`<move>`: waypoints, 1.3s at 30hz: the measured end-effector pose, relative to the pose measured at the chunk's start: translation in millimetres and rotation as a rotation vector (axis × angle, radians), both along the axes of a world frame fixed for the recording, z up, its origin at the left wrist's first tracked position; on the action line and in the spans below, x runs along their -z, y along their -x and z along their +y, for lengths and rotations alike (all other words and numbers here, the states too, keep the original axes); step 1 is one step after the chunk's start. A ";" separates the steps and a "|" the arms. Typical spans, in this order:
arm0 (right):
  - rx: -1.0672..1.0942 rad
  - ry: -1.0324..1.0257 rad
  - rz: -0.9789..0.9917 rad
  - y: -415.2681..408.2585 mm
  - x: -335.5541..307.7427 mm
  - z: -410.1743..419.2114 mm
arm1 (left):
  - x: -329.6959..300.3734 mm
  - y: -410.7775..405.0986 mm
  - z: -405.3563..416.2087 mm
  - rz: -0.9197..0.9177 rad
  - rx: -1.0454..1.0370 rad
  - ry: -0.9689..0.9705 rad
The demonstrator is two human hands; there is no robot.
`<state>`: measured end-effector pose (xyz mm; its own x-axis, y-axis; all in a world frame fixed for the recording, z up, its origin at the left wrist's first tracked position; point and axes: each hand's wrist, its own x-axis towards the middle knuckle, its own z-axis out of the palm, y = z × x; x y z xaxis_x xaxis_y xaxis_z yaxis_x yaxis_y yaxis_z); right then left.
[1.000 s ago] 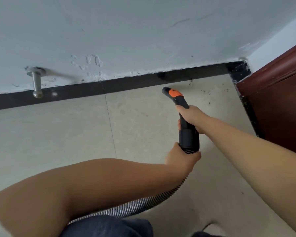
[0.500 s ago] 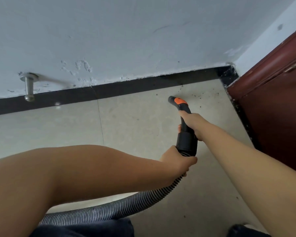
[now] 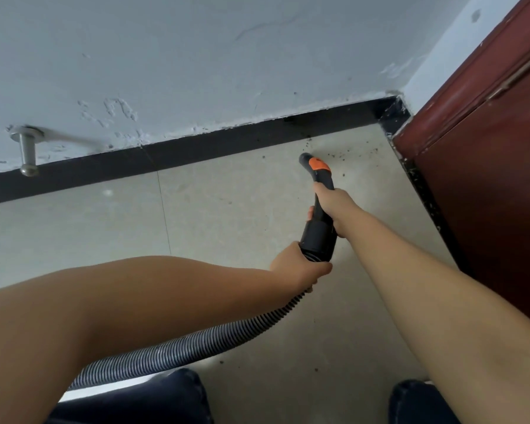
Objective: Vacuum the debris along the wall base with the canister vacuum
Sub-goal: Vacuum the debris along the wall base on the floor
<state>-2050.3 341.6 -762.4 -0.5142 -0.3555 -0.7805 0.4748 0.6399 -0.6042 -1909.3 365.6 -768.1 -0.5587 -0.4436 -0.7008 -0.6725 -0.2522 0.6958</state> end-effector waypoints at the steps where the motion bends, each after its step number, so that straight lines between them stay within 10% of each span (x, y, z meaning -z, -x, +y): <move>1: 0.002 0.014 -0.003 -0.7 0.4 -2.7 | 1.6 0.2 -2.0 -0.003 -0.010 0.008; 39: -0.217 0.022 -0.047 18.6 0.3 -23.3 | -2.5 28.0 0.7 -0.044 -0.171 0.025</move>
<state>-2068.9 318.3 -762.6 -0.3868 -0.4713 -0.7927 0.3552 0.7171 -0.5997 -1937.3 366.3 -765.6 -0.4423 -0.5473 -0.7105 -0.6513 -0.3486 0.6740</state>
